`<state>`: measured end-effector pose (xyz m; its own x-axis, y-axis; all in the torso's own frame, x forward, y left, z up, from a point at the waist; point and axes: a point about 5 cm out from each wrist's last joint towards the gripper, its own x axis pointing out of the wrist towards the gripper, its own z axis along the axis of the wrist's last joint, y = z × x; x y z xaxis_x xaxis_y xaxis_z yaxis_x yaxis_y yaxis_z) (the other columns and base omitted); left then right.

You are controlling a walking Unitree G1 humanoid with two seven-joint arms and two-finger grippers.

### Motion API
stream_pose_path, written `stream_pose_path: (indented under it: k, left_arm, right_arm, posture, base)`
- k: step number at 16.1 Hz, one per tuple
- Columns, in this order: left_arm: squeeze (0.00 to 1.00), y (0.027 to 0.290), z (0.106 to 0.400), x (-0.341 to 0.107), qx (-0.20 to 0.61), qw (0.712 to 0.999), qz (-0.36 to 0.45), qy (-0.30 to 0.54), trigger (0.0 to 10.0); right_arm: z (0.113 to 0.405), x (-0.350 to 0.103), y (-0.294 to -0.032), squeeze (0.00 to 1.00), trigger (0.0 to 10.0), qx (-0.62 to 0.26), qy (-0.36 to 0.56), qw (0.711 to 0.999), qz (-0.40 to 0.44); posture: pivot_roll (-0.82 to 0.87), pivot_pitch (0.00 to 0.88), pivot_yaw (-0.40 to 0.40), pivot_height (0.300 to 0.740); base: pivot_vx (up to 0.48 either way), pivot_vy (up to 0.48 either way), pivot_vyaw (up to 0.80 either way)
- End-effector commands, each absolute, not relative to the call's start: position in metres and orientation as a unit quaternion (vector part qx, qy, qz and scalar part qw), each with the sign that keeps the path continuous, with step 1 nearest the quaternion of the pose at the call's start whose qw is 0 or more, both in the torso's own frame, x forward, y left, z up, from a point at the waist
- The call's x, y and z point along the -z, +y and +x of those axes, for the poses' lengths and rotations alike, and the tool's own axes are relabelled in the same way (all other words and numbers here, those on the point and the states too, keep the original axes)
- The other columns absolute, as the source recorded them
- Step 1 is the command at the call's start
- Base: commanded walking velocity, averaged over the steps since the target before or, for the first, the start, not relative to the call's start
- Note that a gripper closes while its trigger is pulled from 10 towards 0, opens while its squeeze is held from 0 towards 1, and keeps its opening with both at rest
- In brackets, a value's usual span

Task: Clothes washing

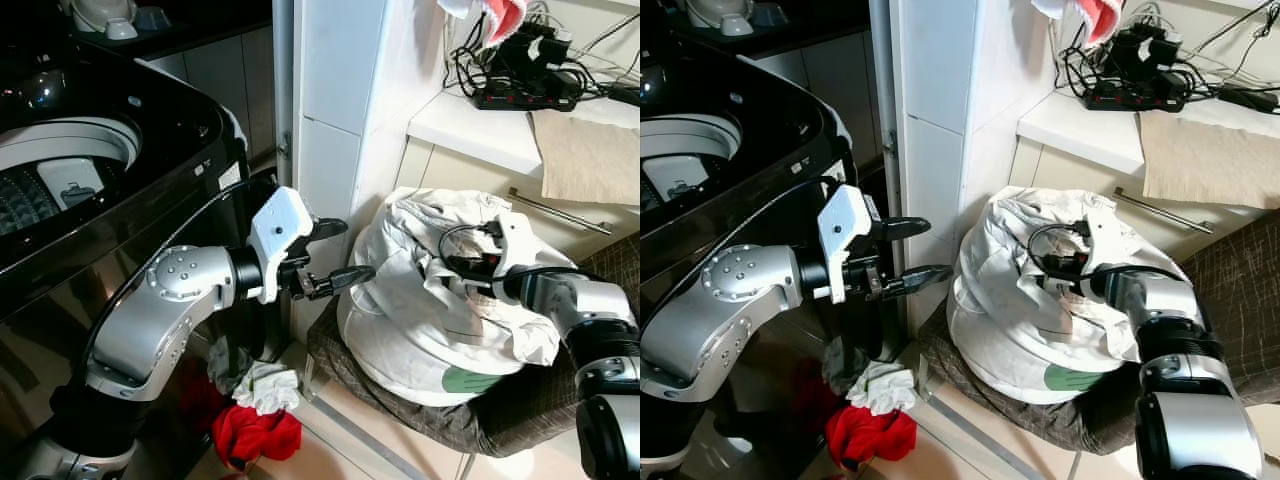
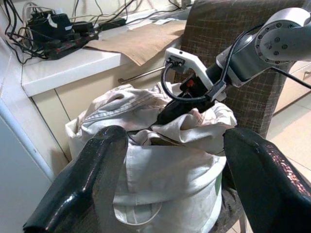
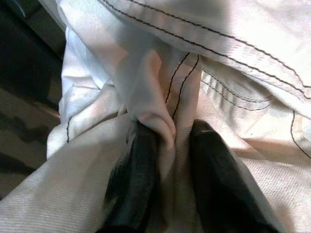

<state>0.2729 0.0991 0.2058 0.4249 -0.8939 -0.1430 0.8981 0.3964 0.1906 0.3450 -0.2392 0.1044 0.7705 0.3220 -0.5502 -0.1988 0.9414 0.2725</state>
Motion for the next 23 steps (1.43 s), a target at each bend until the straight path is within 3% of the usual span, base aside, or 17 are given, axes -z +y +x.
stream_pose_path:
  k: [1, 6, 8, 11, 12, 15, 18, 19, 20, 23]
  left_arm:
    - [0.0, 0.095, 0.272, -0.208, 0.543, 0.831, 0.121, 0.004, 10.0]
    - [0.0, 0.094, 0.278, -0.215, 0.517, 0.849, 0.106, -0.028, 10.0]
    - [0.0, 0.089, 0.29, -0.239, 0.473, 0.872, 0.071, -0.104, 10.0]
    - [0.0, 0.08, 0.304, -0.282, 0.429, 0.879, 0.019, -0.207, 10.0]
    - [1.0, 0.076, 0.305, -0.293, 0.431, 0.872, 0.007, -0.23, 10.0]
    - [1.0, 0.048, 0.304, -0.315, 0.479, 0.838, -0.047, -0.258, 10.0]
    - [1.0, 0.025, 0.305, -0.277, 0.511, 0.845, 0.017, -0.156, 10.0]
    - [0.67, 0.018, 0.303, -0.265, 0.525, 0.842, 0.003, -0.125, 10.0]
    - [0.17, 0.008, 0.3, -0.253, 0.538, 0.837, 0.002, -0.098, 10.0]
    - [0.17, 0.004, 0.302, -0.249, 0.529, 0.843, 0.015, -0.096, 10.0]
  right_arm:
    - [0.35, -0.122, -0.24, 0.0, 0.0, -0.153, 0.275, 0.942, 0.12]
    - [0.341, -0.203, -0.241, 0.0, 0.0, -0.275, 0.119, 0.937, 0.18]
    - [0.329, -0.247, -0.235, 0.0, 0.0, -0.331, 0.058, 0.926, 0.171]
    - [0.309, -0.294, -0.221, 0.0, 0.0, -0.413, -0.01, 0.9, 0.138]
    - [0.306, -0.302, -0.218, 0.0, 0.0, -0.422, -0.02, 0.897, 0.132]
    - [0.295, -0.317, -0.207, 0.0, 0.0, -0.453, -0.044, 0.88, 0.134]
    - [0.292, -0.319, -0.202, 0.0, 0.0, -0.466, -0.054, 0.871, 0.144]
    - [0.291, -0.32, -0.201, 0.0, 0.0, -0.467, -0.059, 0.869, 0.153]
    - [0.289, -0.323, -0.201, 0.0, 0.0, -0.47, -0.07, 0.865, 0.164]
    - [0.288, -0.324, -0.202, 0.0, 0.0, -0.467, -0.075, 0.865, 0.17]
  posture:
    - [-0.01, 0.0, -0.049, 0.74]
    - [-0.04, 0.0, -0.061, 0.74]
    - [-0.05, 0.0, -0.067, 0.74]
    - [-0.06, 0.0, -0.075, 0.74]
    - [-0.06, 0.0, -0.078, 0.74]
    - [-0.06, 0.0, -0.083, 0.74]
    - [-0.06, 0.0, -0.084, 0.74]
    - [-0.06, 0.0, -0.08, 0.74]
    - [-0.05, 0.0, -0.078, 0.74]
    - [-0.06, 0.0, -0.072, 0.74]
  base:
    - [0.0, 0.0, 0.0]
    - [0.0, 0.0, 0.0]
    - [0.0, 0.0, 0.0]
    - [0.0, 0.0, 0.0]
    - [0.0, 0.0, 0.0]
    - [0.0, 0.0, 0.0]
    - [0.0, 0.0, 0.0]
    - [0.0, 0.0, 0.0]
    - [0.0, 0.0, 0.0]
    - [0.0, 0.0, 0.0]
